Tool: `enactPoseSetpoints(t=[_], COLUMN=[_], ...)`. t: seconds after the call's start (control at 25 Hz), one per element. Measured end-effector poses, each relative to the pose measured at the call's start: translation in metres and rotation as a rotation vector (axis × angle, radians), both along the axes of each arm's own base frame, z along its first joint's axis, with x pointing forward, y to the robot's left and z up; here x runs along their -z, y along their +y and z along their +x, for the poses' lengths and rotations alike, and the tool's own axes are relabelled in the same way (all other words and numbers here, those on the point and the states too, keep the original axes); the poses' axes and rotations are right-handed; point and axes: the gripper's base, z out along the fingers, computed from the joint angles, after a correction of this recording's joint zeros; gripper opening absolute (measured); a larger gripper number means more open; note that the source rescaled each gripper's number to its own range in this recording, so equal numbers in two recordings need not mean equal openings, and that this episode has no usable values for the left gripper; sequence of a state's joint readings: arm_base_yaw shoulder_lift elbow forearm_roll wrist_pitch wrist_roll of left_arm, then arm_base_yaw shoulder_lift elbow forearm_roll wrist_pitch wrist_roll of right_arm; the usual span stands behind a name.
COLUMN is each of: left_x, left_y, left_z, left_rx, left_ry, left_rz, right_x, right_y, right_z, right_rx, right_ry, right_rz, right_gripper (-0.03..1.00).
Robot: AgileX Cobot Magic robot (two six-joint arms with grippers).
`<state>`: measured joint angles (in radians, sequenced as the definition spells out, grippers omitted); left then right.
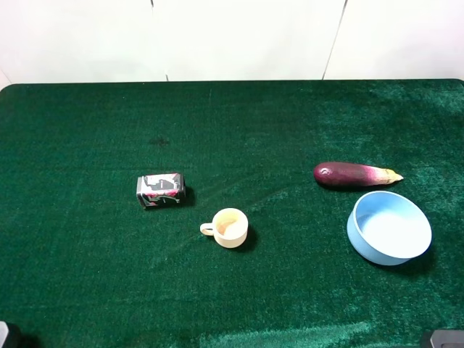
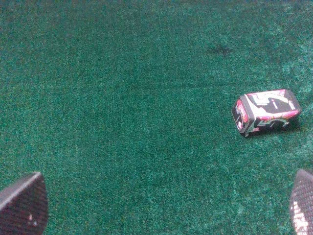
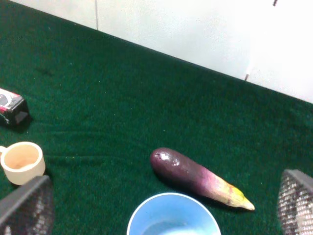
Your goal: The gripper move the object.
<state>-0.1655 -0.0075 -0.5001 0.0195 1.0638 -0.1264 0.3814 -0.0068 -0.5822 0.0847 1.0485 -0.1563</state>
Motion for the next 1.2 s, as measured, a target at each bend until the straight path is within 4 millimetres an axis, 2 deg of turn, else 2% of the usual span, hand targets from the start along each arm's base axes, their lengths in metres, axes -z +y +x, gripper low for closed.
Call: enactPoseSetpoints(t=[0.24,1.2], left_x=[0.000,0.000], left_y=[0.000,0.000], left_z=[0.000,0.000], left_rx=[0.000,0.000], left_ry=[0.000,0.000], left_rz=[0.000,0.000], right_x=[0.019,0.019], right_y=[0.006,0.005], right_z=[0.009,0.010], right_rx=[-0.021,-0.006], right_ry=[0.048,0.054], right_rz=[-0.021,-0.013], right_gripper=[1.00,1.00])
